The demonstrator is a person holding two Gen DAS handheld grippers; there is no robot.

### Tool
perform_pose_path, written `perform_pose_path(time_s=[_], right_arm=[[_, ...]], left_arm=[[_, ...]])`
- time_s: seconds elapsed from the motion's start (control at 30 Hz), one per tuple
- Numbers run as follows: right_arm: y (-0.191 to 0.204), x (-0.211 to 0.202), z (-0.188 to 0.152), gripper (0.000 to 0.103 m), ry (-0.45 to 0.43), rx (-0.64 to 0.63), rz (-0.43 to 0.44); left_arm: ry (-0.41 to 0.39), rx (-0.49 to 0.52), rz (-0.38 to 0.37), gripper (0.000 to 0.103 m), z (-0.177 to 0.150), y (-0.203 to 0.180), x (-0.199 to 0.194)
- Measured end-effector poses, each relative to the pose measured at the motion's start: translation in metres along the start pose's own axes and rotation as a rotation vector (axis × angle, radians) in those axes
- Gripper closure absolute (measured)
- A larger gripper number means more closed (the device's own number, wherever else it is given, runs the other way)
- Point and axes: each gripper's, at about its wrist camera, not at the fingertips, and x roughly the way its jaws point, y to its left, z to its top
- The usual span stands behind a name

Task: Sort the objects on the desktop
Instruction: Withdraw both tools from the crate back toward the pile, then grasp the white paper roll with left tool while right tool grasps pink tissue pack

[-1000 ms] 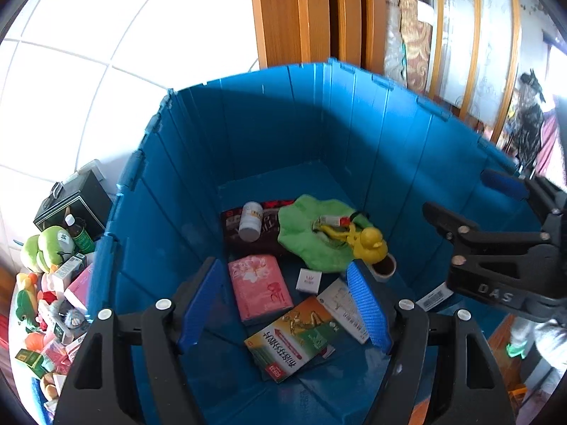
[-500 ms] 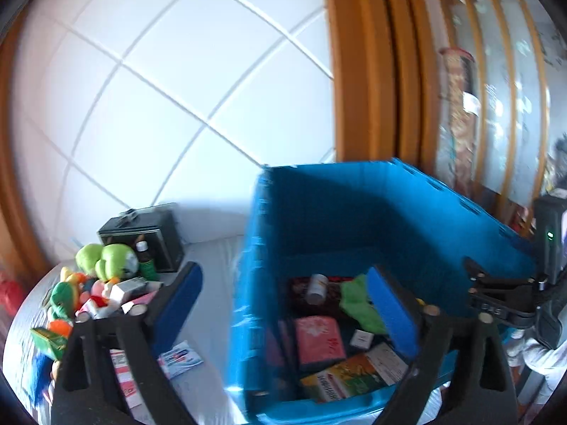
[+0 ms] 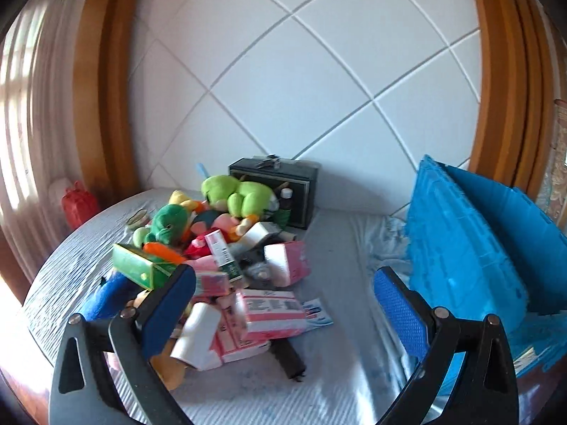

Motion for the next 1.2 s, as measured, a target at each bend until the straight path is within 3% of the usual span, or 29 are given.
perform_pose_path(time_s=[0.1, 0.27, 0.4, 0.53, 0.73, 0.8, 0.87, 0.93, 1.13, 1.2], right_arm=[[0.044, -0.006, 0.007, 0.000, -0.050, -0.006, 0.118], [0.122, -0.003, 0.004, 0.000, -0.106, -0.056, 0.292], [0.189, 0.015, -0.017, 0.000, -0.046, -0.143, 0.391], [0.236, 0.047, -0.054, 0.000, 0.084, -0.188, 0.364], [0.261, 0.110, -0.123, 0.003, 0.368, -0.216, 0.326], [0.264, 0.126, -0.143, 0.019, 0.447, -0.229, 0.302], [0.264, 0.144, -0.161, 0.042, 0.529, -0.227, 0.292], [0.262, 0.159, -0.174, 0.043, 0.605, -0.196, 0.302], [0.264, 0.173, -0.173, 0.043, 0.636, -0.200, 0.317], [0.268, 0.178, -0.171, 0.039, 0.644, -0.209, 0.324]], left_arm=[[0.030, 0.002, 0.075, 0.001, -0.012, 0.042, 0.004], [0.091, -0.025, 0.091, 0.001, -0.034, 0.097, 0.009], [0.145, -0.029, 0.101, 0.011, -0.050, 0.119, 0.027], [0.206, -0.002, 0.091, 0.017, -0.064, 0.122, 0.054], [0.311, 0.014, 0.029, 0.045, -0.082, 0.113, 0.102], [0.339, 0.011, 0.023, 0.052, -0.086, 0.108, 0.117], [0.361, 0.019, 0.025, 0.052, -0.090, 0.105, 0.129], [0.382, 0.022, 0.025, 0.052, -0.093, 0.102, 0.142], [0.469, 0.015, 0.031, 0.052, -0.105, 0.103, 0.177], [0.482, 0.001, 0.039, 0.058, -0.108, 0.105, 0.185]])
